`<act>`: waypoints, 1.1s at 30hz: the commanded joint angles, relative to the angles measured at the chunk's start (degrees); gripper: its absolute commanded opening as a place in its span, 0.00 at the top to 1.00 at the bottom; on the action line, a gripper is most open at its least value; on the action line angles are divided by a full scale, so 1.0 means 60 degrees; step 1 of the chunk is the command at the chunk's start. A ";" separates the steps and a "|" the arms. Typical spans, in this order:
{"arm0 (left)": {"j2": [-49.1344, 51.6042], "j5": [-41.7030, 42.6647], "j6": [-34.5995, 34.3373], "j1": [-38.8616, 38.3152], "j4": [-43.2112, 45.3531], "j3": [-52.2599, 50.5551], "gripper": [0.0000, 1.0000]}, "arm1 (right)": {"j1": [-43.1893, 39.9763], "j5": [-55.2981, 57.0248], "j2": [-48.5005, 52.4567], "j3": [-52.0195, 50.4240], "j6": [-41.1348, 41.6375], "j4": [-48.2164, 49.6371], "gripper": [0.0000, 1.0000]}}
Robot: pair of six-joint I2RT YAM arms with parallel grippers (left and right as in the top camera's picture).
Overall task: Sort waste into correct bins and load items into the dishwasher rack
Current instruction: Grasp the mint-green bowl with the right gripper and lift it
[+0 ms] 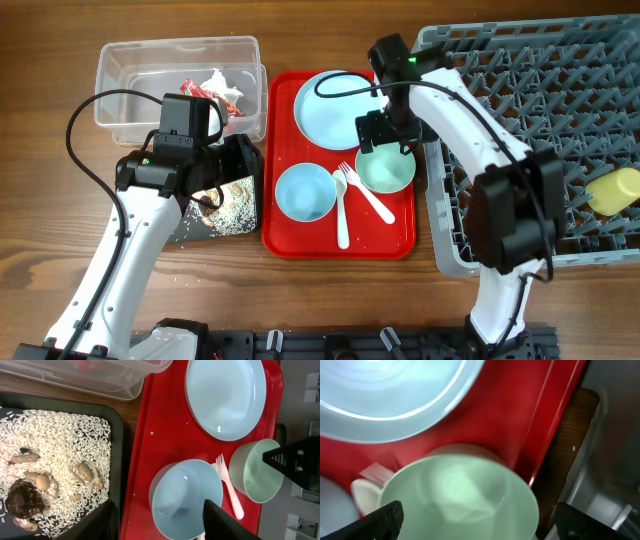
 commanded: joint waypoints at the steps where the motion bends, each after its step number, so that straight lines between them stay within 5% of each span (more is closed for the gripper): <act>1: -0.0117 -0.0051 -0.0091 0.0051 -0.0007 0.0142 0.43 | -0.0015 0.0539 0.0426 -0.0076 0.0321 0.0069 0.02; 9: -0.0117 -0.0051 -0.0091 0.0051 -0.0007 0.0142 0.43 | -0.0011 -0.0630 0.0732 -0.0663 0.0073 0.0033 0.07; 13: -0.0117 -0.0055 -0.0091 0.0051 -0.0004 0.0142 0.42 | -0.0011 -0.0623 0.0729 -0.0721 0.0109 -0.0069 0.34; 17: -0.0117 -0.0051 -0.0091 0.0051 -0.0015 0.0142 0.42 | -0.0055 -0.0612 0.0729 -0.0699 0.0178 -0.0127 0.75; 20: -0.0117 -0.0051 -0.0091 0.0051 -0.0015 0.0142 0.42 | -0.0164 -0.0579 0.0663 -0.0681 0.0270 -0.0153 0.92; 27: -0.0117 -0.0051 -0.0091 0.0051 -0.0011 0.0142 0.42 | -0.0586 -0.0397 -0.0317 -0.0576 0.0321 -0.0160 0.96; 33: -0.0117 -0.0051 -0.0091 0.0051 -0.0007 0.0142 0.42 | -0.1191 0.0656 -0.2911 -0.0302 0.0047 0.0452 0.96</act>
